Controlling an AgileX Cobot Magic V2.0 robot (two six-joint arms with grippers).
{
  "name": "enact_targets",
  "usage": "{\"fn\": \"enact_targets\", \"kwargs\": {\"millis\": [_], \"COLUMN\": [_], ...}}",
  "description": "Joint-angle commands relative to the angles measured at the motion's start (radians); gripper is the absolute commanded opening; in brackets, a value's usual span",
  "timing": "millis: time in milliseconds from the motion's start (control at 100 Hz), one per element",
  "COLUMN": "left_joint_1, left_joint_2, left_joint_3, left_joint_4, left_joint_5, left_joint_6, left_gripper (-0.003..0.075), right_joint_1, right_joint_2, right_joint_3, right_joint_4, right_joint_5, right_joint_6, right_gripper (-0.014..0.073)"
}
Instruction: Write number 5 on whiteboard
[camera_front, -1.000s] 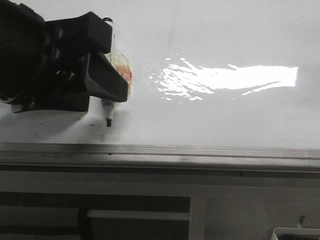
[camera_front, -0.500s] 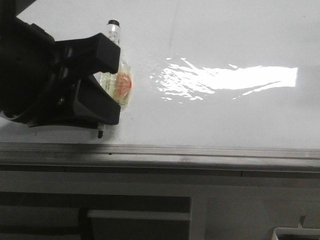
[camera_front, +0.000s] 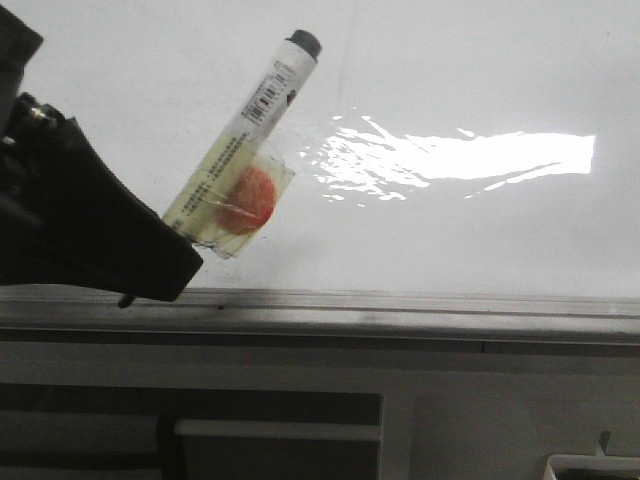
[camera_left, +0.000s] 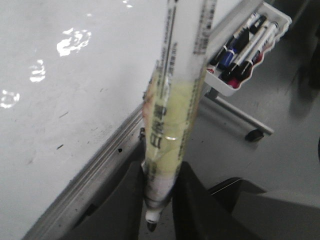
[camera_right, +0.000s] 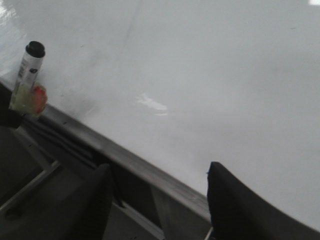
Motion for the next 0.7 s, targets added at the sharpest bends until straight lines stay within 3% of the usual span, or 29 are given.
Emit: {"fn": "enact_targets", "kwargs": {"millis": [0,170,360,690], "left_joint_1": [-0.002,-0.002,-0.002,-0.002], "left_joint_2": [-0.039,-0.058,-0.058,-0.058], "left_joint_3": [-0.052,-0.065,-0.065,-0.065], "left_joint_4": [0.021,0.021,0.021,0.017], "left_joint_5": [-0.003,0.012,0.023,0.026], "left_joint_6": [0.136,0.372,0.416,0.418], "left_gripper": [-0.0020,-0.0020,-0.0020,-0.0020], "right_joint_1": [0.088,0.273,0.425,0.448], "right_joint_2": [0.056,0.187,0.343,0.552], "right_joint_3": [-0.040,-0.041,-0.092,-0.232], "right_joint_4": [0.015,0.011,-0.066,-0.105], "right_joint_5": [-0.114,-0.278,-0.371,-0.451], "right_joint_6": [-0.025,-0.052,-0.052,-0.052], "right_gripper": [0.0377,0.0377,0.0378,0.0378]}}
